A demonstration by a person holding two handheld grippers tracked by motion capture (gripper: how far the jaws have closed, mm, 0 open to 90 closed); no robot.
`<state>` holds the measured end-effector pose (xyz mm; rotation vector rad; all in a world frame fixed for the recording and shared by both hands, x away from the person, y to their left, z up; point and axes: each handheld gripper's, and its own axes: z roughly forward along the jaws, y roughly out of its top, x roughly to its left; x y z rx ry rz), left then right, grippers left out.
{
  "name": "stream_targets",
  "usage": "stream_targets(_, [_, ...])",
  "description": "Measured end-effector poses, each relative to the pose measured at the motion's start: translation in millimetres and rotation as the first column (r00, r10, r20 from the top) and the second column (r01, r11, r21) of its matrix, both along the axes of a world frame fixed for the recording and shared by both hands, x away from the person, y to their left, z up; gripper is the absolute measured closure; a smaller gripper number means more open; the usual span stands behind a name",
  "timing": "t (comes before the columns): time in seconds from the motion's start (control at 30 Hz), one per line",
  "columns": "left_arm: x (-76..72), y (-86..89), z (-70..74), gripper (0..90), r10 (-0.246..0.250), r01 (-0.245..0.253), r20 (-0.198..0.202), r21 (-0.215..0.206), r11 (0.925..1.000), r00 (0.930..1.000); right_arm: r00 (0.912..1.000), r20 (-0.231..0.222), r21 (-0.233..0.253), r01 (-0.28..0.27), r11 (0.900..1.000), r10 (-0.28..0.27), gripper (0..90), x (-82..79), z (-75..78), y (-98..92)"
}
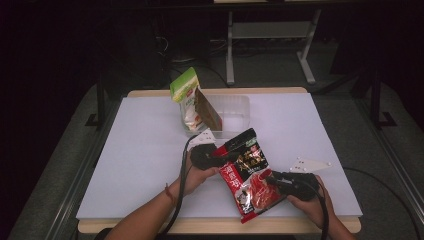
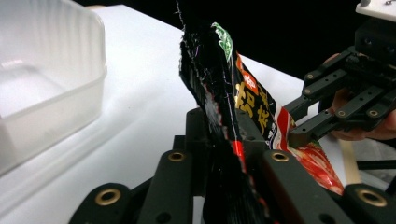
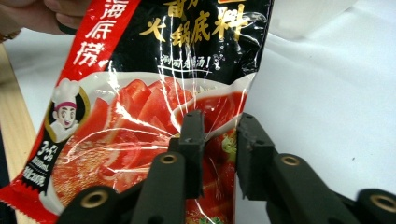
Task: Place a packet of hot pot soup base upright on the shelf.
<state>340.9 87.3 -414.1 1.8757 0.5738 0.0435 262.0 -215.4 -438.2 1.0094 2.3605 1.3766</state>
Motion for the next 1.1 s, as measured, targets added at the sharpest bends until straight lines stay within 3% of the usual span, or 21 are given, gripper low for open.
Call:
stream_targets(0.2, [-0.4,3.4,1.6,80.5,0.007,-0.006,0.004,-0.015,0.9999,1.0,0.9976,0.065,-0.019,-0.023,1.0,0.024,44.6,-2.8,3.6,-7.1])
stream_targets(0.33, [0.7,7.6,4.8,80.5,0.021,-0.02,0.015,-0.015,0.9997,0.9997,0.9967,0.079,-0.045,-0.012,0.999,0.016,38.1,-4.2,2.7,-13.3])
stream_targets(0.5, [0.9,13.9,10.0,80.5,0.046,-0.045,0.033,-0.029,0.9985,0.9984,0.9928,0.12,-0.096,0.004,0.995,0.008,33.6,-6.2,3.4,-17.4])
stream_targets(0.77, [0.1,22.5,18.6,80.7,0.071,-0.068,0.056,-0.053,0.9963,0.9959,0.9863,0.149,-0.105,0.087,0.991,-0.071,31.0,-2.7,3.1,-36.4])
stream_targets(0.93, [-2.4,28.5,25.8,80.7,0.083,-0.078,0.071,-0.075,0.9941,0.994,0.9825,0.122,-0.097,0.153,0.983,-0.141,31.3,2.1,-1.1,-48.0])
stream_targets(1.1, [-5.5,36.4,32.6,80.5,0.095,-0.087,0.093,-0.094,0.9918,0.9911,0.9843,0.106,-0.124,0.154,0.98,-0.142,30.3,4.2,-5.8,-45.4])
